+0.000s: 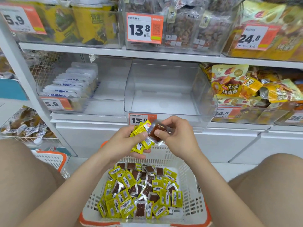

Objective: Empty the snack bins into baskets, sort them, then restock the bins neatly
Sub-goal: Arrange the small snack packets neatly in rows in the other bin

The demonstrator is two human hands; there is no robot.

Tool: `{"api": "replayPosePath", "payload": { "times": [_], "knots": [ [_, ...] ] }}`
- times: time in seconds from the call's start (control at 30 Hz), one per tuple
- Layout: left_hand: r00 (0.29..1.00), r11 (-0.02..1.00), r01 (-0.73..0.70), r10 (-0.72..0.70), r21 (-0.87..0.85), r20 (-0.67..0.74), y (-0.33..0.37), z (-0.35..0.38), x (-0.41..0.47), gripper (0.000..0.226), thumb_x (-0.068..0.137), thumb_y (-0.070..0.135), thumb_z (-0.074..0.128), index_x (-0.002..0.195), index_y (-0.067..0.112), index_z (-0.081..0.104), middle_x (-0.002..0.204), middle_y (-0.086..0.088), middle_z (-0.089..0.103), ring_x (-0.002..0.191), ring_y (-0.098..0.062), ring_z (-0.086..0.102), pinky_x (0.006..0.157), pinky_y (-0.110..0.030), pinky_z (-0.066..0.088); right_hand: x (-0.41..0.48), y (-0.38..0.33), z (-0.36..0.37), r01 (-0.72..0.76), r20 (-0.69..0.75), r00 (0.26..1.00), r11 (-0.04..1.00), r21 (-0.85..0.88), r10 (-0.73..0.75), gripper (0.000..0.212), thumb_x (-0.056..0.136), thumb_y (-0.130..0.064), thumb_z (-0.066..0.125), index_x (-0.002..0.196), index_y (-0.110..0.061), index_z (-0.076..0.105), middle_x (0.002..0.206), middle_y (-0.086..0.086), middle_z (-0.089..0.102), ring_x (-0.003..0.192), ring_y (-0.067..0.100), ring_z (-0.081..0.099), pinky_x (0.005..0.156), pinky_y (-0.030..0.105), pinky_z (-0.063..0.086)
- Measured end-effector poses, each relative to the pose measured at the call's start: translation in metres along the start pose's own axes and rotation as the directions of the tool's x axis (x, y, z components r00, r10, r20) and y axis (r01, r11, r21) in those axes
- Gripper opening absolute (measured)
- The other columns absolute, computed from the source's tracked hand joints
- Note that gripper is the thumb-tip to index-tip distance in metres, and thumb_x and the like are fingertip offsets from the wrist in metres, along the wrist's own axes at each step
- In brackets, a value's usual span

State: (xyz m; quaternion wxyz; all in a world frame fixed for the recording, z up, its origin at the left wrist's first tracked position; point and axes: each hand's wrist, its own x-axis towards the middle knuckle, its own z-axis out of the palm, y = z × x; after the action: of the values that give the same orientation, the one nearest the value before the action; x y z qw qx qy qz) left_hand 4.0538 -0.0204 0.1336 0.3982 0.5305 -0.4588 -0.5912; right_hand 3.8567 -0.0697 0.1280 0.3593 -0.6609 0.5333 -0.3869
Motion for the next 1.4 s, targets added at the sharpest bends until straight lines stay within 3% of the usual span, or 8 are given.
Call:
{"api": "replayPosePath", "payload": {
  "times": [0.23, 0.47, 0.63, 0.8, 1.07, 1.2, 1.3, 1.4],
  "knots": [
    [0.999, 0.983, -0.043, 0.046, -0.180, 0.013, 0.006, 0.004, -0.004, 0.029, 0.106, 0.024, 0.057, 0.135, 0.023, 0.058, 0.118, -0.015, 0.075, 0.099, -0.043, 0.075, 0.075, -0.044, 0.065, -0.007, -0.004, -0.004, 0.486, 0.040, 0.874, 0.866, -0.117, -0.484, 0.028, 0.077, 0.004, 0.083, 0.087, -0.021, 0.072, 0.118, -0.010, 0.072, 0.112, 0.003, 0.067, 0.093, 0.025, 0.053],
    [0.994, 0.950, -0.028, 0.061, -0.312, 0.095, 0.011, 0.002, -0.006, 0.034, 0.105, 0.022, 0.057, 0.139, 0.019, 0.060, 0.133, -0.013, 0.069, 0.111, -0.033, 0.072, 0.085, -0.046, 0.063, -0.014, -0.010, -0.017, 0.157, 0.270, 0.946, 0.982, 0.105, -0.180, 0.028, 0.074, -0.027, 0.093, 0.100, -0.025, 0.083, 0.136, -0.005, 0.068, 0.131, -0.006, 0.056, 0.106, 0.023, 0.051],
    [0.970, 0.978, 0.009, 0.042, -0.209, 0.238, 0.014, -0.004, -0.007, 0.039, 0.101, 0.010, 0.061, 0.139, 0.019, 0.058, 0.132, -0.011, 0.069, 0.118, -0.035, 0.070, 0.092, -0.051, 0.061, -0.012, -0.006, -0.012, 0.053, 0.156, 0.985, 0.990, 0.132, -0.073, 0.022, 0.082, -0.002, 0.086, 0.096, -0.017, 0.079, 0.122, -0.001, 0.075, 0.116, 0.006, 0.070, 0.092, 0.030, 0.061],
    [0.984, 0.999, -0.051, 0.052, -0.012, 0.172, 0.016, -0.003, -0.008, 0.031, 0.101, 0.020, 0.065, 0.131, 0.024, 0.062, 0.117, -0.011, 0.076, 0.098, -0.040, 0.076, 0.072, -0.042, 0.066, -0.013, -0.006, -0.007, 0.000, 0.125, 0.992, 0.991, 0.136, -0.017, 0.046, 0.091, -0.007, 0.078, 0.129, -0.028, 0.064, 0.120, -0.010, 0.073, 0.088, 0.013, 0.078, 0.084, 0.041, 0.064],
    [0.993, 0.981, -0.117, 0.115, 0.156, 0.024, 0.012, -0.002, -0.006, 0.037, 0.094, 0.018, 0.076, 0.125, 0.026, 0.057, 0.116, 0.002, 0.071, 0.088, -0.029, 0.078, 0.065, -0.042, 0.065, -0.018, -0.001, 0.003, -0.095, 0.203, 0.977, 0.985, 0.145, 0.064, 0.040, 0.100, -0.005, 0.065, 0.131, -0.030, 0.062, 0.120, -0.012, 0.069, 0.107, 0.017, 0.072, 0.098, 0.050, 0.058],
    [0.988, 0.991, -0.136, 0.137, -0.019, 0.074, 0.015, -0.002, -0.006, 0.037, 0.106, -0.002, 0.052, 0.134, 0.021, 0.060, 0.129, -0.005, 0.065, 0.108, -0.026, 0.073, 0.090, -0.049, 0.062, -0.018, -0.001, 0.002, -0.256, 0.106, 0.967, 0.879, 0.402, 0.233, 0.028, 0.105, 0.000, 0.054, 0.120, -0.018, 0.069, 0.110, 0.004, 0.078, 0.102, 0.028, 0.075, 0.091, 0.048, 0.061],
    [0.982, 0.982, -0.187, 0.187, 0.007, -0.029, 0.012, 0.001, -0.003, 0.049, 0.102, -0.011, 0.051, 0.132, 0.027, 0.061, 0.130, -0.001, 0.066, 0.108, -0.027, 0.074, 0.089, -0.048, 0.063, -0.013, -0.002, -0.001, -0.398, 0.217, 0.910, 0.596, 0.698, 0.354, 0.025, 0.107, 0.001, 0.047, 0.120, 0.001, 0.068, 0.113, 0.017, 0.076, 0.102, 0.029, 0.073, 0.088, 0.041, 0.058],
    [0.955, 0.973, -0.225, 0.229, 0.042, -0.189, 0.005, 0.005, 0.002, 0.051, 0.101, -0.011, 0.054, 0.124, 0.034, 0.062, 0.130, -0.003, 0.065, 0.105, -0.026, 0.075, 0.083, -0.047, 0.064, -0.013, -0.003, 0.003, -0.454, 0.285, 0.886, 0.561, 0.692, 0.366, 0.027, 0.107, -0.004, 0.050, 0.126, -0.002, 0.067, 0.122, 0.016, 0.074, 0.097, 0.021, 0.071, 0.087, 0.036, 0.050]
  ]
}}
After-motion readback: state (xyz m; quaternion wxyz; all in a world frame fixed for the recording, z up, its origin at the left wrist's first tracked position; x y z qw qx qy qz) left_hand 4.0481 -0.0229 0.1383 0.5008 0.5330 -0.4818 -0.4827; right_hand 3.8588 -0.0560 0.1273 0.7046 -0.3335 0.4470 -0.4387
